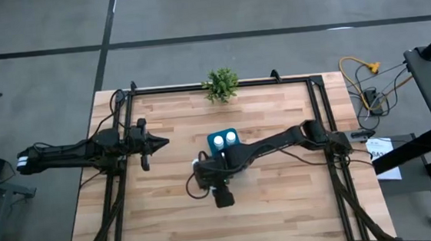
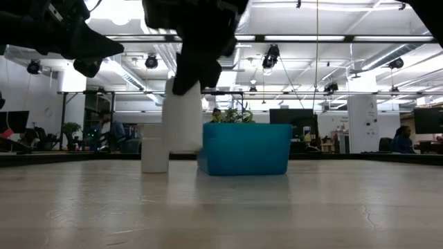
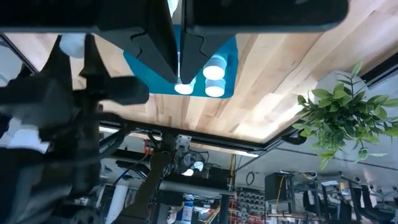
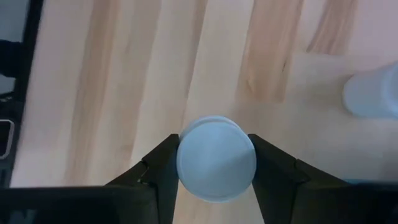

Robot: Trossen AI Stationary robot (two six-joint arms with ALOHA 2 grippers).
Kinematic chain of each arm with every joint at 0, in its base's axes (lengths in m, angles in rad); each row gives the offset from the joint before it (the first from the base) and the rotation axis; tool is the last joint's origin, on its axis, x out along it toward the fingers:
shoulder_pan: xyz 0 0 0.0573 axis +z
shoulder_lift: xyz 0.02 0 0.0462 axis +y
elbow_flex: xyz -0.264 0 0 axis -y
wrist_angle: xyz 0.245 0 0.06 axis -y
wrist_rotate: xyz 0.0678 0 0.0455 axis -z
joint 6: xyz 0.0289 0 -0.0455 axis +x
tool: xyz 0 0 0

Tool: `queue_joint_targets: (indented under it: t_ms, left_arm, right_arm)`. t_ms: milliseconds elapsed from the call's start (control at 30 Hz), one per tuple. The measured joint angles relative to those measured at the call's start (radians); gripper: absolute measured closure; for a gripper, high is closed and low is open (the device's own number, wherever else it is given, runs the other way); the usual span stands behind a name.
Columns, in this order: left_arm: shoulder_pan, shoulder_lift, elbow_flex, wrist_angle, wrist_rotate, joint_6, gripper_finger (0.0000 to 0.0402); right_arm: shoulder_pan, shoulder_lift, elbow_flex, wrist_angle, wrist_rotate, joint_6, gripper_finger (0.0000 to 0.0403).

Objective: Pick and place pill bottles into a basket
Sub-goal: Put the bottom white medicine bottle into the blue bin

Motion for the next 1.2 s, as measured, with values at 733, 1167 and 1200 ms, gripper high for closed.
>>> queue_joint_targets:
  t_ms: [733, 1167, 1200]
  left_arm:
    - [0.0, -0.065, 0.0, -0.025, 0.0, 0.008, 0.0402]
    - [0.0, -0.126, 0.0, -0.076, 0.0, 0.001, 0.0402]
    - [0.0, -0.129, 0.0, -0.079, 0.0, 0.001, 0.0402]
  right_arm:
    - [-0.016, -0.014, 0.226, -0.355, 0.223, -0.149, 0.0253]
    - [-0.074, -0.235, 0.228, -0.361, 0.349, -0.103, 0.0253]
    - [-0.077, -0.256, 0.228, -0.36, 0.36, -0.103, 0.0253]
